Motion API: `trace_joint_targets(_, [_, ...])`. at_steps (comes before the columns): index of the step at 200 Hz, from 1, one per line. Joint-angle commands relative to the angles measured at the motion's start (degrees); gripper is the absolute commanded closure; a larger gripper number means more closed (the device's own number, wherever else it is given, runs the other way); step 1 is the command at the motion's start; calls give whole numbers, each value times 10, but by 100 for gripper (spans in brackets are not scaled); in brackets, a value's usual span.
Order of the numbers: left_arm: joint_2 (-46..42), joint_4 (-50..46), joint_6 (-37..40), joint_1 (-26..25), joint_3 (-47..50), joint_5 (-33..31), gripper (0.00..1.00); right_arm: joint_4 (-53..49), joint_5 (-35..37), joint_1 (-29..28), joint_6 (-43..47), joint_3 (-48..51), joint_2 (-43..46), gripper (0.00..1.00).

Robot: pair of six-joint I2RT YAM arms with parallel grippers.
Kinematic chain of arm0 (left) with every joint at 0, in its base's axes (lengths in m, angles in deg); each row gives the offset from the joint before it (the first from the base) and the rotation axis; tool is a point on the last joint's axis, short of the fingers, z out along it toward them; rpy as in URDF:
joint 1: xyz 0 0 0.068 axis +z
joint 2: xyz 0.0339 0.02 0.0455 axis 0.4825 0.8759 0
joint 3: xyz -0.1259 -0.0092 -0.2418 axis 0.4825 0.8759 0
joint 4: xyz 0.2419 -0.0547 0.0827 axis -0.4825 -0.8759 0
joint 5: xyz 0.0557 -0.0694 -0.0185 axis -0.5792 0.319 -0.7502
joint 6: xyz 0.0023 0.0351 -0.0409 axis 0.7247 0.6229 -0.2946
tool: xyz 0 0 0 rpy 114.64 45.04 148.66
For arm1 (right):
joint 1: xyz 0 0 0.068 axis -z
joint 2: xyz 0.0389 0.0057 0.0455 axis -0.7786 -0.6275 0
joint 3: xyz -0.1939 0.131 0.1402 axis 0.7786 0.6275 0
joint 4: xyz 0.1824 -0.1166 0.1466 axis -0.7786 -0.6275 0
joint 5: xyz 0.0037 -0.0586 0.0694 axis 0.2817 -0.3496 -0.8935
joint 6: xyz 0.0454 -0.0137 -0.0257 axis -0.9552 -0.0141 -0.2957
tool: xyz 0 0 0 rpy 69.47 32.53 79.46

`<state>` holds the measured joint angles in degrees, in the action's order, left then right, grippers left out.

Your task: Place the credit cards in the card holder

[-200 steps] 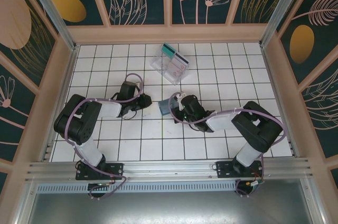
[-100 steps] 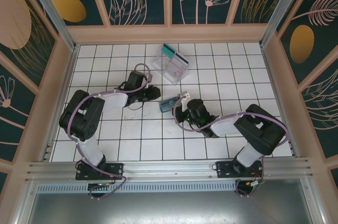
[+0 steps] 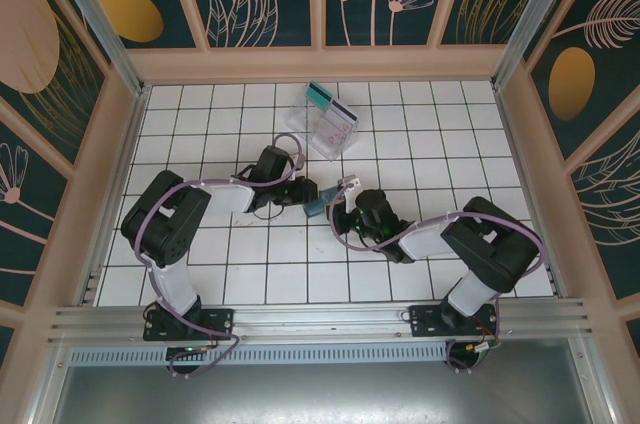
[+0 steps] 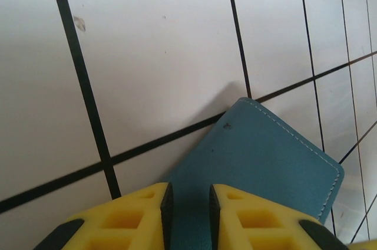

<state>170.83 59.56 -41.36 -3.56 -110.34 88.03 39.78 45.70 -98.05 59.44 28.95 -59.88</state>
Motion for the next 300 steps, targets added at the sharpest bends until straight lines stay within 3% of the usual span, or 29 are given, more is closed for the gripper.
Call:
trace_joint_targets(1, [1, -20, -11, -13, 49, 0, 74, -47, -1, 4, -18, -19, -19, 94])
trace_joint_targets(41, [-8, 34, -43, -14, 108, -5, 75, -160, 7, 2, -34, -56, -16, 67])
trace_joint_targets(106, [-11, 24, -45, -21, 116, -18, 75, -264, -45, 23, -58, -84, 57, 43])
trace_joint_targets(140, [-22, 0, -43, -24, 99, -20, 75, -340, -75, 67, -102, -81, 134, 39])
trace_joint_targets(160, [-38, -13, -50, -28, 94, -26, 75, -367, -110, 101, -143, -67, 164, 48])
trace_joint_targets(182, [-59, -31, -51, -31, 90, -47, 75, -363, -159, 105, -176, -40, 179, 80])
trace_joint_targets(199, [-59, -31, -52, -31, 92, -51, 75, -333, -194, 104, -193, -4, 183, 93])
trace_joint_targets(234, [-54, -34, -50, -34, 88, -54, 74, -280, -212, 93, -220, 65, 183, 95])
trace_joint_targets(300, [-37, -125, -24, -89, 20, -123, 74, -135, -201, 76, -246, 51, 69, 93])
